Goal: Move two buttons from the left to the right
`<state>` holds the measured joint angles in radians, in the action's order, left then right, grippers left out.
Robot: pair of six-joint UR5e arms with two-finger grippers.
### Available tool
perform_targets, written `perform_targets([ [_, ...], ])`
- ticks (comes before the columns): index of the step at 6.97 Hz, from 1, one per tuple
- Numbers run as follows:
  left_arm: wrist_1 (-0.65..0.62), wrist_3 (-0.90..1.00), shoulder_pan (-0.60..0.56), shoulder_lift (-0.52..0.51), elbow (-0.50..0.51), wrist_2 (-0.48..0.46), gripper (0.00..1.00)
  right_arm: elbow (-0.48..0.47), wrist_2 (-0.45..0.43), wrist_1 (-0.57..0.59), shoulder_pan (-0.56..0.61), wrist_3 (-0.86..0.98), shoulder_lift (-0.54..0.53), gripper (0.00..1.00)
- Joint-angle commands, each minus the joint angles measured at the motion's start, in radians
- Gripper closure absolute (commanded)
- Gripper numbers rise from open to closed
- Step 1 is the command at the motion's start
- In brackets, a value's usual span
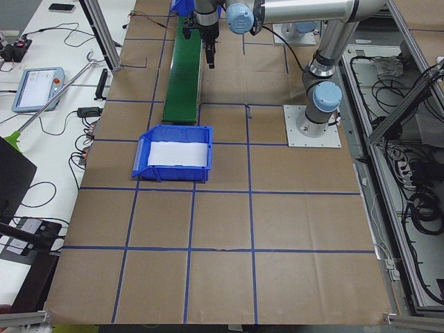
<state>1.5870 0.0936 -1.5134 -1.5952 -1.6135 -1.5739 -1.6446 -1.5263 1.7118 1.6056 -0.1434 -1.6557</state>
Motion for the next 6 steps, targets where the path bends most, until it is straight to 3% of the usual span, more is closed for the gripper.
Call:
perform_targets([
  [1,-0.002,0.012,-0.001,0.003,0.003,-0.001,0.00,-0.003,-0.002,0.000,0.001,0.031,-0.004,0.00],
  [6,-0.002,0.011,-0.001,0.003,0.003,-0.001,0.00,-0.009,0.002,0.002,0.001,0.030,-0.004,0.00],
])
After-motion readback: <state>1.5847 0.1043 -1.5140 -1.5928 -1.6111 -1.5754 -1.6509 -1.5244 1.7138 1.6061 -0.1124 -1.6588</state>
